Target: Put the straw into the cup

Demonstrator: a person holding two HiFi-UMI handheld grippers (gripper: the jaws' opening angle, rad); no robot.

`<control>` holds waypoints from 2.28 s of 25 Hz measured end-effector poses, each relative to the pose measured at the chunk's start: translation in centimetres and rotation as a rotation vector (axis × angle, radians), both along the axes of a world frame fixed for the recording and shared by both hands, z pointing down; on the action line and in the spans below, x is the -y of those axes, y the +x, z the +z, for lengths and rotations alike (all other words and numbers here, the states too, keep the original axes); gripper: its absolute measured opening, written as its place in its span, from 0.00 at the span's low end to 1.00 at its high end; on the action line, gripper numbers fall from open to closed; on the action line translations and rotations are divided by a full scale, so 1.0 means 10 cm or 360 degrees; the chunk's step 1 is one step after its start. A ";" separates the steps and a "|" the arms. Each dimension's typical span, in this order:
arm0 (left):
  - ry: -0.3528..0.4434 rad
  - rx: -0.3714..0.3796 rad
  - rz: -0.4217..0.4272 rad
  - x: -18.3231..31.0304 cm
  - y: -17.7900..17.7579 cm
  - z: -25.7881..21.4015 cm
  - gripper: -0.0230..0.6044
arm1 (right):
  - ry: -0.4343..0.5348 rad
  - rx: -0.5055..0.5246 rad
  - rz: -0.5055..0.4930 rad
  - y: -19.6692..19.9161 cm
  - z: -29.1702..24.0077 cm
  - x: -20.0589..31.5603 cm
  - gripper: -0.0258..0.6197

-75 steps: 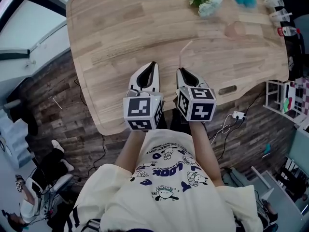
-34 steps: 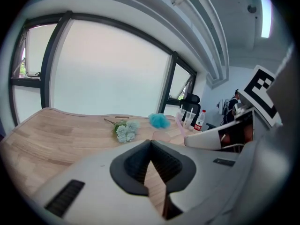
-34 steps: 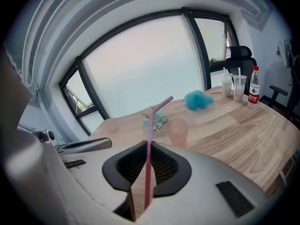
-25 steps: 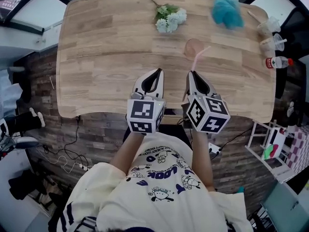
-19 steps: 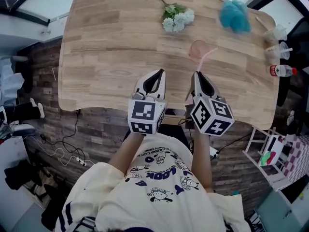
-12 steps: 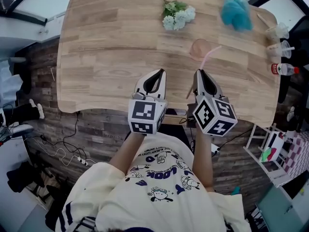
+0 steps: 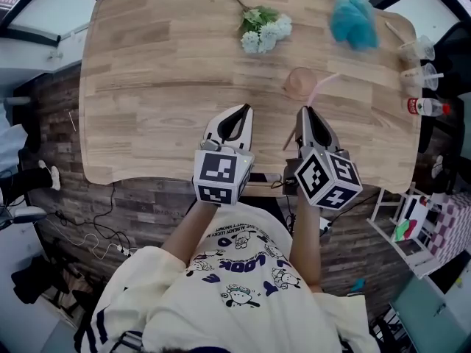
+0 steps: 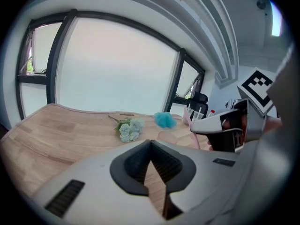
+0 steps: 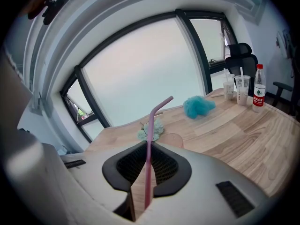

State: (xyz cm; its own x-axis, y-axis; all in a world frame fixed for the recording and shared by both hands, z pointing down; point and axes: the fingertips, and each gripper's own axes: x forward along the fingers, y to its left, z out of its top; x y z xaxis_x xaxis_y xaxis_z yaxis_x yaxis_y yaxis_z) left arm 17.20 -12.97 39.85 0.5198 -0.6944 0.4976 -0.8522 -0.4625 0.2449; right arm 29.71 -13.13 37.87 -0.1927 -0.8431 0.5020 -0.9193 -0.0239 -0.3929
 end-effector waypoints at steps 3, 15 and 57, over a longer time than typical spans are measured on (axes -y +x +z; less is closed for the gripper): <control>0.0002 -0.0007 0.0010 0.05 0.02 -0.01 0.08 | 0.0028 -0.0009 0.0036 0.08 -0.05 0.07 0.08; 0.0029 -0.0023 0.0030 0.29 0.14 -0.04 0.08 | 0.0200 -0.0087 0.0115 0.37 -0.34 0.51 0.08; -0.0113 -0.0007 0.0063 0.57 0.24 0.46 0.08 | 0.0587 -0.0116 0.0216 0.52 0.04 1.07 0.08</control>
State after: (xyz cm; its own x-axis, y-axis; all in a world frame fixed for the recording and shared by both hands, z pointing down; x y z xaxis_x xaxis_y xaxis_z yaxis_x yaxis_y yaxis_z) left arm 19.58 -18.68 44.42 0.5484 -0.6363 0.5426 -0.8324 -0.4771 0.2819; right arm 34.93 -23.83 38.30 -0.0425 -0.9847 0.1690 -0.9432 -0.0162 -0.3319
